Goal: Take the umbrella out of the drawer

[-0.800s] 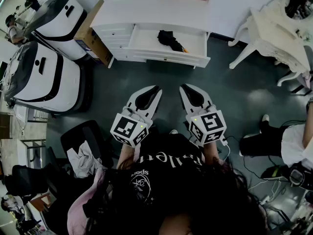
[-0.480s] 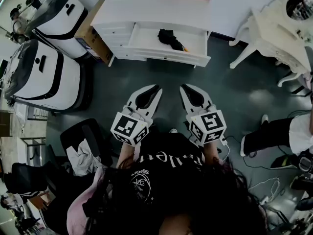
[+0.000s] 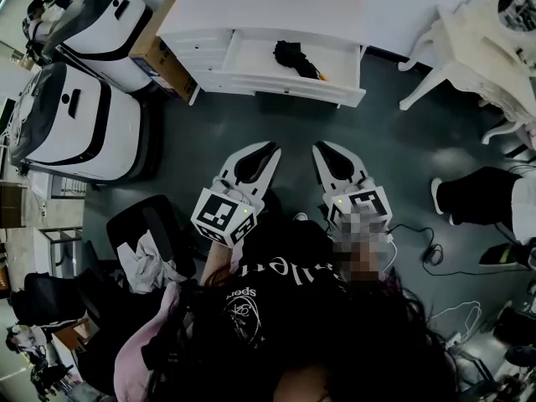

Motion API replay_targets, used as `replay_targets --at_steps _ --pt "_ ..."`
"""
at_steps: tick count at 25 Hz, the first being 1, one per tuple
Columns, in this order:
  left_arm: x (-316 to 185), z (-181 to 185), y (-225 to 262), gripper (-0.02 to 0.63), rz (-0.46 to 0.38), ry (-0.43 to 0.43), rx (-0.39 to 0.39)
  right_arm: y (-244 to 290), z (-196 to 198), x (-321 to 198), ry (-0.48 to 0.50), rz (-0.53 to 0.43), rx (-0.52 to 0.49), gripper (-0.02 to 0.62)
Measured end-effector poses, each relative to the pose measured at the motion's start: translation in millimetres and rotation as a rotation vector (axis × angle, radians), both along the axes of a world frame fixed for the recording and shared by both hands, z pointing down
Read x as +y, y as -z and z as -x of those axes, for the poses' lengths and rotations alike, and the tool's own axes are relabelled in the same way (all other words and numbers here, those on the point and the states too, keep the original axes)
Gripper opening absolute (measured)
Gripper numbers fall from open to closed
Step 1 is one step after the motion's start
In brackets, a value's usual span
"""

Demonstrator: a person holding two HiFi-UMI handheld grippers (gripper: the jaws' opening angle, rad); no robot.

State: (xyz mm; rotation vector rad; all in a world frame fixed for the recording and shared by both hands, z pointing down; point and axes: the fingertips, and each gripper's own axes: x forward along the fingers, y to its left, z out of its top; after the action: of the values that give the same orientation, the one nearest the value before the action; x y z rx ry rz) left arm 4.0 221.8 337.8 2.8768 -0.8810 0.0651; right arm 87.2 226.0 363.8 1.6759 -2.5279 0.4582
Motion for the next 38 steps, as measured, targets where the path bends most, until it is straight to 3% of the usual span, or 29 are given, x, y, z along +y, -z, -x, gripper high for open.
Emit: replay_targets --at_steps 10,25,38 --pt "-42.7 0.5 -19.0 0.049 0.026 -0.032 -0.008 -22.3 -0.1 -43.5 -0.021 0.050 -0.009 0.058" --pt "-242.1 6.7 -26.1 0.049 0.043 -0.137 -0.007 -38.9 7.8 -237.9 -0.105 0.133 0.000 0.058" --pt "-363.6 30.2 -37.1 0.049 0.052 -0.215 -0.008 -46.9 26.3 -356.1 -0.186 0.172 0.012 0.060"
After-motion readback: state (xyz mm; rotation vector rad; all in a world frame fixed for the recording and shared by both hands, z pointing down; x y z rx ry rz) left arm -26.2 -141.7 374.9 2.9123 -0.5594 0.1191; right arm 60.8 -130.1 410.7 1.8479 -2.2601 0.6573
